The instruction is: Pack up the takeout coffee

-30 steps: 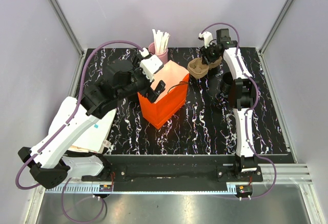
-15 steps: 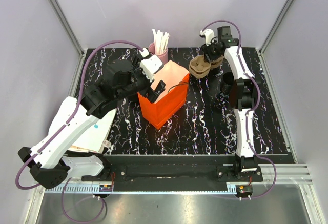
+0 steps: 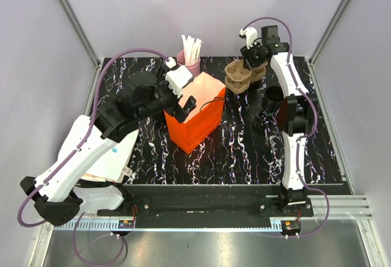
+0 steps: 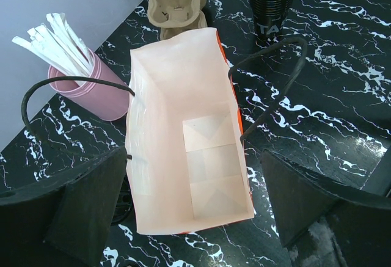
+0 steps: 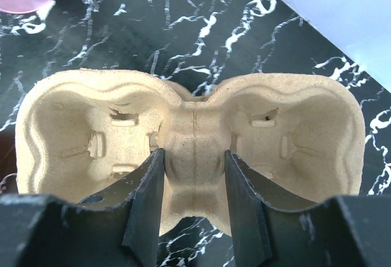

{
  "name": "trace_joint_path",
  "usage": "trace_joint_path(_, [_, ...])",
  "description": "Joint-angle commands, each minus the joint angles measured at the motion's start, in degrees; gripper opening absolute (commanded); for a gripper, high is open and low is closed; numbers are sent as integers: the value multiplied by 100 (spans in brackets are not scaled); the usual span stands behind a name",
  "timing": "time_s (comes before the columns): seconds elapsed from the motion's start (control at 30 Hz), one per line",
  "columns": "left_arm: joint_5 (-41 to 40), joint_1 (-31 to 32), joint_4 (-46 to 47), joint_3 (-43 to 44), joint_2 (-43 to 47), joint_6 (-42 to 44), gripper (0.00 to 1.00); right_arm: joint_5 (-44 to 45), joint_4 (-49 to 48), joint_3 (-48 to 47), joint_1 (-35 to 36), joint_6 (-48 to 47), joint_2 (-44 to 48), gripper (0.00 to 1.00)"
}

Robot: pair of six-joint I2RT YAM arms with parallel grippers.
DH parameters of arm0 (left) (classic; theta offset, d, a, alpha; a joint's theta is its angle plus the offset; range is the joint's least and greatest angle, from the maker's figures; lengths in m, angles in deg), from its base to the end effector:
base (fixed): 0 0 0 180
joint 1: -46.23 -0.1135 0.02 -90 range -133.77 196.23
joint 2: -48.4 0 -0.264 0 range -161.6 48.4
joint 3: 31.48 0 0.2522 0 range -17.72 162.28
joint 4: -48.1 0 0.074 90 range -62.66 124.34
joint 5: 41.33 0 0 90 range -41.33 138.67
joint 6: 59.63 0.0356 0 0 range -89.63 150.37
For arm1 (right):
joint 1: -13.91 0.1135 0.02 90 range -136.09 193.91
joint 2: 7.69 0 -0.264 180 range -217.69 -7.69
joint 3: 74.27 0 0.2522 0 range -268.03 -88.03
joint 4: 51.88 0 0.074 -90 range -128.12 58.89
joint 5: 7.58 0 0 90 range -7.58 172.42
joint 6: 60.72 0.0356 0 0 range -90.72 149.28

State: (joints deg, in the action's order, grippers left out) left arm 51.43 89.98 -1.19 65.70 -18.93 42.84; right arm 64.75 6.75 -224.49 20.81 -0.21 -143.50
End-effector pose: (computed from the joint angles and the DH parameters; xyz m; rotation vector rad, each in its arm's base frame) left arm 0.1724 -0.1674 0.4462 0.9389 1.6879 -0.4131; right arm 0.5258 0.0745 0.2850 -0.8608 2.1360 0.1602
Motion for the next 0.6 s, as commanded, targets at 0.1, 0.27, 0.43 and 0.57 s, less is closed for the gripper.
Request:
trace_joint_path(0.1, [22, -24, 178, -36, 194, -25, 99, -96, -486, 690, 251, 75, 511, 43])
trace_joint_path(0.27, [22, -33, 195, -45, 203, -34, 99, 18, -855, 1174, 347, 102, 608, 43])
trace_joint_path(0.43, [31, -33, 187, -62, 229, -43, 99, 97, -918, 1315, 391, 67, 626, 56])
trace_joint_path(0.57, [22, -24, 187, -80, 229, -34, 99, 194, -918, 1421, 391, -30, 696, 69])
